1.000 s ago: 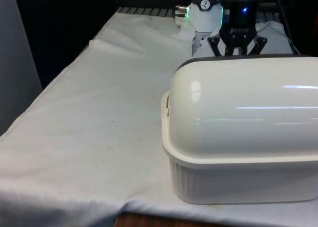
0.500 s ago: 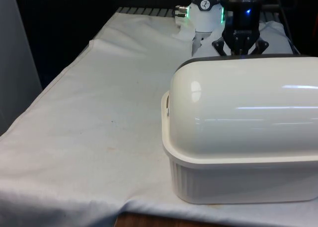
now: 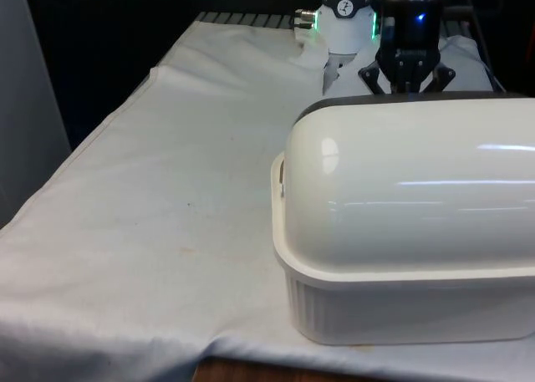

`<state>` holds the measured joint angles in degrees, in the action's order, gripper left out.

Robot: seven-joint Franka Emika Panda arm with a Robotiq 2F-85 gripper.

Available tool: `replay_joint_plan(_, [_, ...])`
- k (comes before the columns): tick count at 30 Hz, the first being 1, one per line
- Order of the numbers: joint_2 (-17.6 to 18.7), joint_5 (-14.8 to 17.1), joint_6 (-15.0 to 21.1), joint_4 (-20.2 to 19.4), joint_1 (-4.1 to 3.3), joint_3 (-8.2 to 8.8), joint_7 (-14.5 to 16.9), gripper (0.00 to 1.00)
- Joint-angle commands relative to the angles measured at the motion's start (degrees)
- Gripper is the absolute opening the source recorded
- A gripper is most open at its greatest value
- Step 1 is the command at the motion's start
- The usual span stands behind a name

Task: Open the lid, then close it.

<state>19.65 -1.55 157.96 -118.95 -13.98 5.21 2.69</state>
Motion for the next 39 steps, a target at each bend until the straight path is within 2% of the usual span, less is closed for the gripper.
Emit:
replay_joint_plan(1, [-0.1, 0.1, -0.3, 0.4, 0.06, -0.11, 0.1, 0.00])
replay_joint_plan(11, [-0.4, 0.0, -0.5, 1.3, 0.06, 0.00, 0.1, 0.00])
replay_joint_plan(39, [-3.2, -0.1, -3.9, 2.9, 0.29, 0.17, 0.3, 0.00])
